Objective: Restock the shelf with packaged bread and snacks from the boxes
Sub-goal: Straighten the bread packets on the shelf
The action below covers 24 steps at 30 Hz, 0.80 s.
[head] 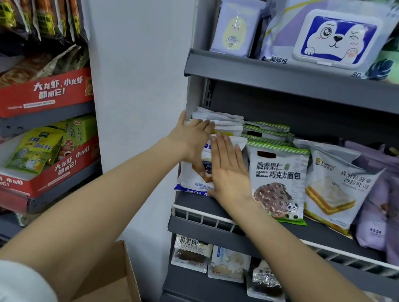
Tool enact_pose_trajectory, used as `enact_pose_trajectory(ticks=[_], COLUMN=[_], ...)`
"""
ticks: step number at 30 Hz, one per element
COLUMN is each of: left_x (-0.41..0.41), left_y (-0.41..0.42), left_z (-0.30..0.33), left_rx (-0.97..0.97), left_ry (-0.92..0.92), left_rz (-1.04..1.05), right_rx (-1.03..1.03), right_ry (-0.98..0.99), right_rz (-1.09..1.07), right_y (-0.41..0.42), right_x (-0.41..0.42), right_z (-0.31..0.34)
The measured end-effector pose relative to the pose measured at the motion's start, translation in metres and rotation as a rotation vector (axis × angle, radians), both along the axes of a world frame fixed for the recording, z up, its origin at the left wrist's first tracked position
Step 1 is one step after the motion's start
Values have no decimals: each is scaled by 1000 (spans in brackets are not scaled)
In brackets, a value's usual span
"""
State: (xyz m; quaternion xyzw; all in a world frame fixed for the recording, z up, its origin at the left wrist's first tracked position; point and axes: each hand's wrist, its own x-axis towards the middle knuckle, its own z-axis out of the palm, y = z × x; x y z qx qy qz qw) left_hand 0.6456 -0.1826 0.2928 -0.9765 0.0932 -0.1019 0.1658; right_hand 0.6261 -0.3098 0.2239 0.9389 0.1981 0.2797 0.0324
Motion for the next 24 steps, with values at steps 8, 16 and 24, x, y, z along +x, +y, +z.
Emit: enact_pose_trajectory(ticks=[8,16,24], left_x=[-32,-25,-18], left_y=[-16,-41,-39], left_z=[-40,-36,-44], left_rx=[-290,-198,-99], left_ry=[-278,-118,-102], left_rz=[-190,-190,-126], right_rx=[261,105,21], right_ry=[177,376,213], right_rz=[195,-102,-190], right_y=[-43,-116,-97], right_x=[-9,-6,3], right_z=[24,32,18])
